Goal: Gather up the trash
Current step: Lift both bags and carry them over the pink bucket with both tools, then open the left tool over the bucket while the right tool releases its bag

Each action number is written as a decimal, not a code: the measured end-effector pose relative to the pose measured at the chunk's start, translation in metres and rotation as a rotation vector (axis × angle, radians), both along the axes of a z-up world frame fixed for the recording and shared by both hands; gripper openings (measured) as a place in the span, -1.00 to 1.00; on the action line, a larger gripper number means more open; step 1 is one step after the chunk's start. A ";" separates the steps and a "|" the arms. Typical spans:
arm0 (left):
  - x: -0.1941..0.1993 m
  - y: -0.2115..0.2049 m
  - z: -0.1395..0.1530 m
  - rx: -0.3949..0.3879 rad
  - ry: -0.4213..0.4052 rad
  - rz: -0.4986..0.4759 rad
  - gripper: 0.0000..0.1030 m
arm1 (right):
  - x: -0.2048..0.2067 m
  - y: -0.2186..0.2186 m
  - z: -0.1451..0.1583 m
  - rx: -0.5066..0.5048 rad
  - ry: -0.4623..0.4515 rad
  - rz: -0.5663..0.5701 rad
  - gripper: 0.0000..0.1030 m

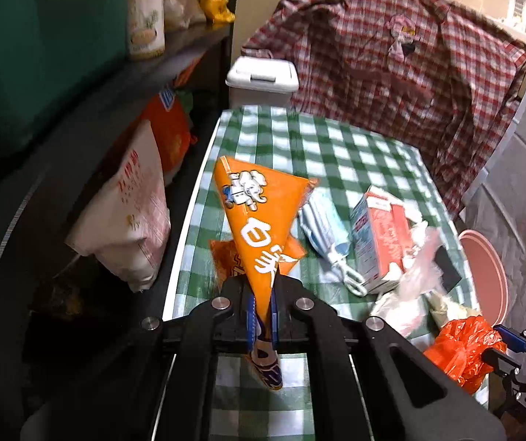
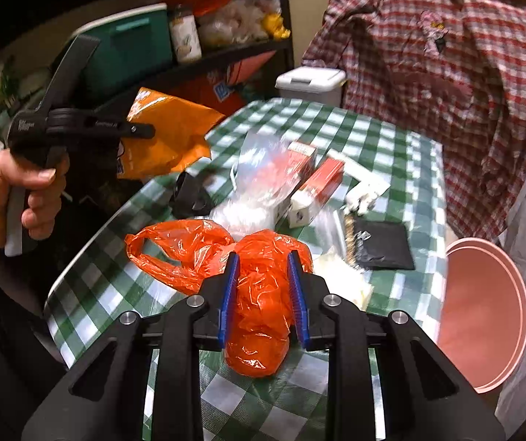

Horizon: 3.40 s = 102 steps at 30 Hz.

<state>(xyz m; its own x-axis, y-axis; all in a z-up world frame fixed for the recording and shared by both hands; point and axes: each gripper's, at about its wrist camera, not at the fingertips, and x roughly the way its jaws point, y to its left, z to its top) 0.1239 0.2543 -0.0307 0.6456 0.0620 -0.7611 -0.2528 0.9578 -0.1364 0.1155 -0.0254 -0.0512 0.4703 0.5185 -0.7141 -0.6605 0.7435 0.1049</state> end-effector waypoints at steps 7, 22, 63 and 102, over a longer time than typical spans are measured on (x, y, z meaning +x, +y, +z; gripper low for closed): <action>-0.018 -0.021 0.033 0.011 -0.098 0.013 -0.89 | -0.002 -0.031 0.028 0.084 -0.056 -0.081 -0.47; -0.025 -0.099 0.071 -0.018 -0.241 -0.075 -0.89 | 0.006 -0.107 0.061 0.153 -0.154 -0.285 -0.47; 0.032 -0.294 0.052 -0.028 -0.253 -0.420 -0.89 | 0.057 -0.252 0.088 0.131 -0.267 -0.695 -0.48; 0.077 -0.320 0.031 -0.049 -0.177 -0.442 -0.19 | 0.094 -0.249 0.073 0.133 -0.224 -0.706 -0.01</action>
